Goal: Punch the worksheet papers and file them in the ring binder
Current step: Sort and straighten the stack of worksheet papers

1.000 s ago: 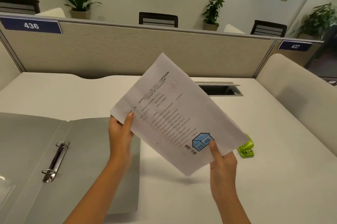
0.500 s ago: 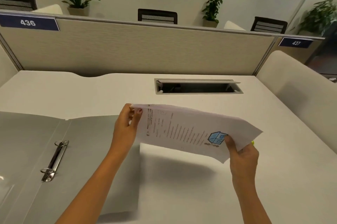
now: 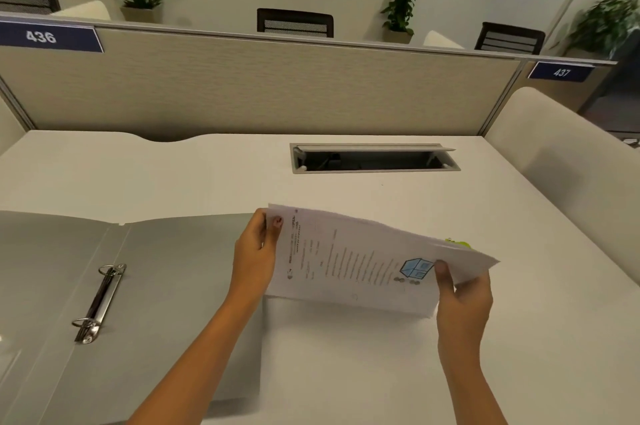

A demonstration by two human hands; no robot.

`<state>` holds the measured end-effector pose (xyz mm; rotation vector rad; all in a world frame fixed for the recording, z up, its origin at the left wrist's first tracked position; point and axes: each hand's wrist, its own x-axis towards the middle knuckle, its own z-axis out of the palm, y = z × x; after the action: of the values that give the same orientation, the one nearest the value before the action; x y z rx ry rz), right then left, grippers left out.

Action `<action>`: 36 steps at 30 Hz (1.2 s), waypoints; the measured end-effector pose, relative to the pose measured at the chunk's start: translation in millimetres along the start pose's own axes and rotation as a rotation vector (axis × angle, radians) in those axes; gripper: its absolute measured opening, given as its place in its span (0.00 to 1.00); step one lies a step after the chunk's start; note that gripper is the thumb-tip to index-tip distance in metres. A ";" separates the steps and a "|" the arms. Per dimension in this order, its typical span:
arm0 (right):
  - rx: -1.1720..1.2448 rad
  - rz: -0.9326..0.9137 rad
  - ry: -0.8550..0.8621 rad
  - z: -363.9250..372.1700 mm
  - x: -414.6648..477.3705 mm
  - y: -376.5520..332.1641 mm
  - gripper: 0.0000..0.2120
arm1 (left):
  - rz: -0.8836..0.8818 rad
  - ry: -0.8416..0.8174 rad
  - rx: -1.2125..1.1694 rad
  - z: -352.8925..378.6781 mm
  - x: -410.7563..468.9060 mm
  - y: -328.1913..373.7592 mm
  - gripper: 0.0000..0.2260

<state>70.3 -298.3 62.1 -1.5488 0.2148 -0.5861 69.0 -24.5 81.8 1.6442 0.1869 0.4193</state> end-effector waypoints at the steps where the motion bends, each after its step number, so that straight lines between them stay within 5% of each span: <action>1: -0.006 -0.007 0.016 0.0 1.1 -2.4 0.15 | 0.007 0.008 -0.006 0.5 1.4 3.2 0.11; 21: -0.090 -0.023 0.050 0.2 -12.9 2.3 0.12 | 0.033 0.107 0.023 4.6 -7.4 -4.9 0.04; 28: -0.328 -0.403 0.124 6.0 -10.0 -29.3 0.31 | 0.234 0.169 0.099 2.2 1.4 30.4 0.02; 32: -0.488 -0.706 -0.003 18.5 -4.7 -46.7 0.33 | 0.473 0.133 0.232 3.6 9.8 58.0 0.09; 36: -0.532 -0.757 -0.149 36.5 1.2 -62.1 0.36 | 0.715 0.091 0.390 3.7 17.3 82.4 0.09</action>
<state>75.5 -262.0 124.1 -2.1899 -0.3843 -1.0517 76.0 -31.6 165.5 2.0542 -0.2843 1.0504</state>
